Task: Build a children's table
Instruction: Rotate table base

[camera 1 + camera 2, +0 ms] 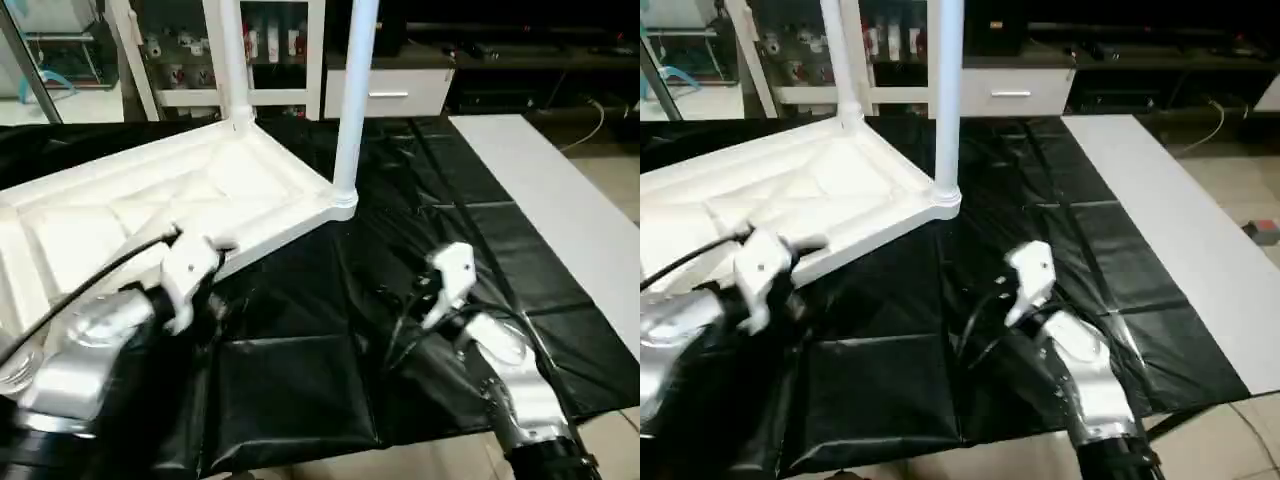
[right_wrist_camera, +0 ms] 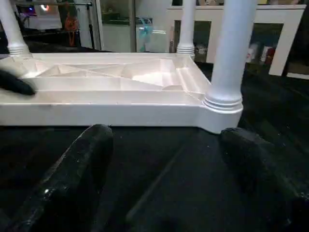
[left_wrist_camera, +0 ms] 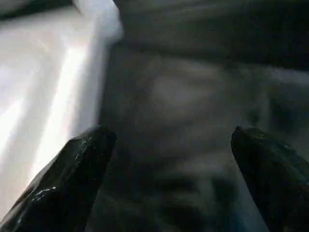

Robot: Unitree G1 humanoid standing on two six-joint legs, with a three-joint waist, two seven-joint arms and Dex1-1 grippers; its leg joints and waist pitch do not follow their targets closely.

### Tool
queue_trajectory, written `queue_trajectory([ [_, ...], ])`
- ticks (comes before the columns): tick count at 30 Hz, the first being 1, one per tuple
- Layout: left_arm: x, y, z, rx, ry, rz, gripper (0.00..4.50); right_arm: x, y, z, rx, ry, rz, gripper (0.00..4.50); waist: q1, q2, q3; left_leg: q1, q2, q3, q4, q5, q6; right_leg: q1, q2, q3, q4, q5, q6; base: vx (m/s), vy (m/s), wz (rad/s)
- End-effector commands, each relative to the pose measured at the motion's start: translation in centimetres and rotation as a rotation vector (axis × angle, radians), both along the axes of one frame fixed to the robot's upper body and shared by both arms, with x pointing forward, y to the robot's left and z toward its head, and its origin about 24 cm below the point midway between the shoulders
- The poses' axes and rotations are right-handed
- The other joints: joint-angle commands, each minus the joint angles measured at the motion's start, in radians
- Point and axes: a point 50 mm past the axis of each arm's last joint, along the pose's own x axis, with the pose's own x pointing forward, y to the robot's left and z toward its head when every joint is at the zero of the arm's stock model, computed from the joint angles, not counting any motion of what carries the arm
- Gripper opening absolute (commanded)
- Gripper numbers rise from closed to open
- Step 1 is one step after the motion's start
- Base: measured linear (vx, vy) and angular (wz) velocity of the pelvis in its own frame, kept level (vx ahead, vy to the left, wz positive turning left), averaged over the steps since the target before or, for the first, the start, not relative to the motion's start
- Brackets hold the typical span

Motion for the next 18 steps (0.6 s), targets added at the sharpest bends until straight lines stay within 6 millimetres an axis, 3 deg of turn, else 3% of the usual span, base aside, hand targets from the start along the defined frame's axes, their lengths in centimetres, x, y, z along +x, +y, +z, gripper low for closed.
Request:
queue_trajectory([
  [1, 0.4, 0.6, -0.9, 0.083, 0.092, -0.009, 4.48, 0.1, 0.0, 0.4, -0.011, -0.023, -0.001, 3.82, -0.002, 0.018, -0.057, 0.035, 0.058, -0.035, -0.087, -0.361, -0.029, 0.025, -0.069, 0.055, -0.078, -0.252, -0.195, 0.0, 0.0, 0.0],
  [4, 1.8, 1.4, -1.5, 0.163, 0.071, 0.081, 4.48, 0.1, 0.3, 0.5, -0.008, -0.022, 0.012, 3.82, 0.0, 0.022, -0.054, 0.041, 0.059, -0.038, -0.089, -0.398, -0.049, 0.021, -0.071, 0.055, -0.084, -0.306, -0.174, 0.0, 0.0, 0.0],
  [6, 3.2, 1.9, -1.7, 0.181, 0.044, 0.19, 4.48, 0.0, 0.8, 0.5, -0.009, -0.012, 0.056, 3.82, 0.007, 0.018, -0.057, 0.043, 0.063, -0.043, -0.09, -0.411, -0.057, 0.024, -0.079, 0.055, -0.085, -0.323, -0.171, 0.0, 0.0, 0.0],
  [7, 3.7, 2.1, -1.9, 0.197, 0.047, 0.23, 4.48, -0.3, 1.4, 0.5, -0.019, 0.004, 0.12, 3.82, 0.005, 0.017, -0.054, 0.041, 0.061, -0.042, -0.09, -0.418, -0.053, 0.024, -0.076, 0.055, -0.086, -0.334, -0.171, 0.0, 0.0, 0.0],
  [8, 3.9, 2.3, -2.1, 0.209, 0.053, 0.25, 4.48, -0.6, 1.7, 0.4, -0.026, 0.015, 0.165, 3.82, 0.011, 0.018, -0.055, 0.047, 0.06, -0.041, -0.087, -0.437, -0.053, 0.019, -0.078, 0.055, -0.09, -0.352, -0.17, 0.0, 0.0, 0.0],
  [10, 4.4, 2.5, -2.5, 0.238, 0.069, 0.277, 4.48, -1.3, 2.3, 0.2, -0.059, 0.037, 0.268, 3.82, 0.009, 0.015, -0.055, 0.033, 0.061, -0.048, -0.091, -0.417, -0.046, 0.033, -0.083, 0.053, -0.089, -0.369, -0.154, 0.0, 0.0, 0.0],
  [12, 4.8, 2.6, -2.9, 0.263, 0.076, 0.299, 4.48, -1.7, 2.6, 0.1, -0.097, 0.054, 0.333, 3.82, 0.01, 0.012, -0.054, 0.039, 0.06, -0.046, -0.088, -0.41, -0.038, 0.026, -0.082, 0.054, -0.097, -0.401, -0.14, 0.0, 0.0, 0.0],
  [15, 5.6, 2.6, -3.3, 0.282, 0.053, 0.323, 4.48, -1.6, 2.7, 0.2, -0.133, 0.046, 0.343, 3.82, 0.007, 0.009, -0.053, 0.032, 0.06, -0.049, -0.087, -0.408, -0.036, 0.028, -0.087, 0.051, -0.101, -0.444, -0.135, 0.0, 0.0, 0.0],
  [17, 6.2, 2.5, -3.4, 0.304, 0.016, 0.354, 4.48, -1.4, 2.7, 0.3, -0.134, 0.037, 0.33, 3.82, 0.013, 0.009, -0.055, 0.044, 0.06, -0.047, -0.081, -0.416, -0.034, 0.018, -0.089, 0.053, -0.108, -0.463, -0.129, 0.0, 0.0, 0.0],
  [18, 6.2, 2.5, -3.4, 0.305, 0.014, 0.354, 4.48, -1.4, 2.7, 0.3, -0.134, 0.037, 0.329, 3.82, 0.013, 0.007, -0.053, 0.04, 0.061, -0.049, -0.083, -0.422, -0.033, 0.021, -0.09, 0.052, -0.108, -0.475, -0.13, 0.0, 0.0, 0.0],
])
